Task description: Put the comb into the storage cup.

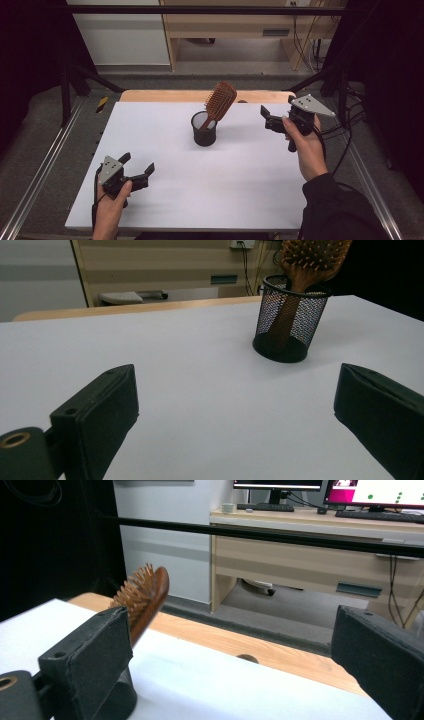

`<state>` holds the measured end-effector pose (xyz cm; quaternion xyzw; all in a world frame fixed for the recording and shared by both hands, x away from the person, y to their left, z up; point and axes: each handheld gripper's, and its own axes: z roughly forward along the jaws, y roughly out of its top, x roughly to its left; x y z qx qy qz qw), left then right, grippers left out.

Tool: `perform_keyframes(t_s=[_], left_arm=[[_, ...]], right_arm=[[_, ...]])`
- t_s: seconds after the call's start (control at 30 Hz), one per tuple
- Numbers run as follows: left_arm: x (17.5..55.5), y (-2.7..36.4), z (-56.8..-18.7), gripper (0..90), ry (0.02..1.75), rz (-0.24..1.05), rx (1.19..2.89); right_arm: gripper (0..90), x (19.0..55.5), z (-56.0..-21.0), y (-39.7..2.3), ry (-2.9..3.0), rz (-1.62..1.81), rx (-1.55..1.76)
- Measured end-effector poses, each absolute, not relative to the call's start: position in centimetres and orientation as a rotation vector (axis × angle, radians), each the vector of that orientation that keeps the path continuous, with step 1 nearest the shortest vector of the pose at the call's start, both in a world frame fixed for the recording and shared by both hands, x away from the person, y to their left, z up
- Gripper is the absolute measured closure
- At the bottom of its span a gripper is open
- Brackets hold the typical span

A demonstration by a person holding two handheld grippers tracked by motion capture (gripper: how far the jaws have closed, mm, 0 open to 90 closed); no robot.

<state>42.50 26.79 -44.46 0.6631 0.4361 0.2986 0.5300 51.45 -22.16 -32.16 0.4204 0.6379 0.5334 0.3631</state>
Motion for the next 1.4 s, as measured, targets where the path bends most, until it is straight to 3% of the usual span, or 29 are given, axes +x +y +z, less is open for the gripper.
perform_keyframes(t_s=[0.87,1.4], left_arm=[[41.1,31.5,-43.8,4.0,1.116,0.738,1.477],[40.5,31.0,-43.8,4.1,1.062,0.72,1.49]], right_arm=[[3.2,47.1,-35.1,-26.8,1.584,1.366,1.129],[4.3,44.6,-37.8,-29.0,1.583,1.355,1.145]])
